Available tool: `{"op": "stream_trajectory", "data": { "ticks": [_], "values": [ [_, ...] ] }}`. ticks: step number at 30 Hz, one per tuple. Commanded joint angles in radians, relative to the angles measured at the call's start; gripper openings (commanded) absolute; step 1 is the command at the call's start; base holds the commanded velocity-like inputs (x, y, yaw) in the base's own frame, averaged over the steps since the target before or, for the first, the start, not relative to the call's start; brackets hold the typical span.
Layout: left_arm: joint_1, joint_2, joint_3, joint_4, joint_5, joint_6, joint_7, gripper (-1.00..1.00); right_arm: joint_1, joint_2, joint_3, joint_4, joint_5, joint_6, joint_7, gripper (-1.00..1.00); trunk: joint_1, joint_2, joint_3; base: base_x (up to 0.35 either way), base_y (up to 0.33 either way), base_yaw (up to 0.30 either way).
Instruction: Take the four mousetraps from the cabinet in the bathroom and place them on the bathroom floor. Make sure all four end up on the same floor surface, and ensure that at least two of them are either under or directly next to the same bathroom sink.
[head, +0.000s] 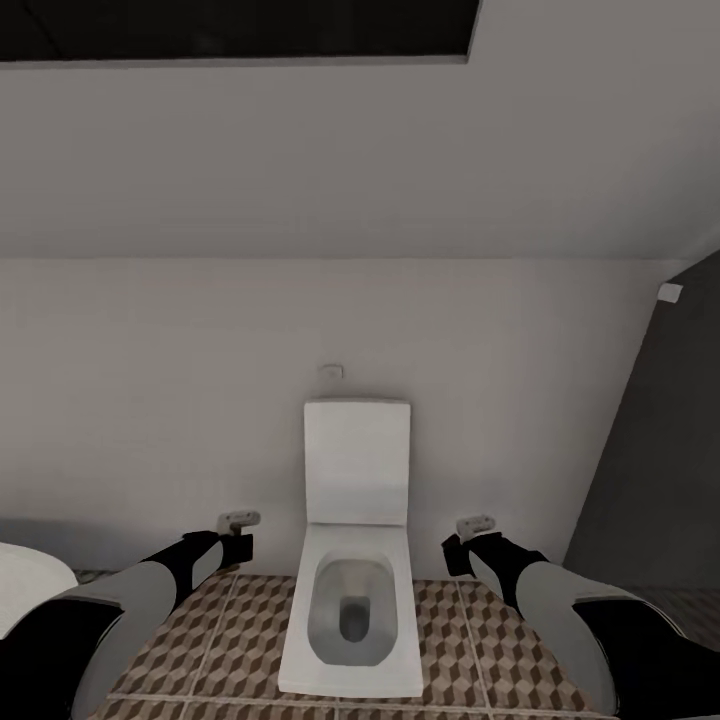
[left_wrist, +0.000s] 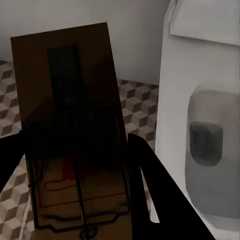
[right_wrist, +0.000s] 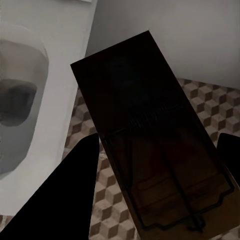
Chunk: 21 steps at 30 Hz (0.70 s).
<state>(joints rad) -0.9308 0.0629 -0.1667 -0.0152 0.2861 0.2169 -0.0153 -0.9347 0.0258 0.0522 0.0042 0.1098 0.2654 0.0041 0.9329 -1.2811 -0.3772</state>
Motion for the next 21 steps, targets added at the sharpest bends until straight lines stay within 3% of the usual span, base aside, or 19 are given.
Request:
{"op": "stream_trajectory", "data": {
  "ticks": [1, 21],
  "values": [
    [0.0, 0.0, -0.008, -0.002, 0.006, 0.006, -0.002, -1.0, -0.001, 0.0, 0.004, 0.0, 0.01, 0.004, 0.0, -1.0, 0.0, -0.001, -0.001, 0.0, 0.0, 0.0],
    [0.0, -0.001, -0.009, -0.002, 0.006, 0.007, 0.006, -1.0, -0.001, -0.001, 0.005, 0.0, 0.01, 0.008, -0.006, -1.0, 0.0, -0.001, -0.001, 0.0, 0.0, 0.0]
  ]
}}
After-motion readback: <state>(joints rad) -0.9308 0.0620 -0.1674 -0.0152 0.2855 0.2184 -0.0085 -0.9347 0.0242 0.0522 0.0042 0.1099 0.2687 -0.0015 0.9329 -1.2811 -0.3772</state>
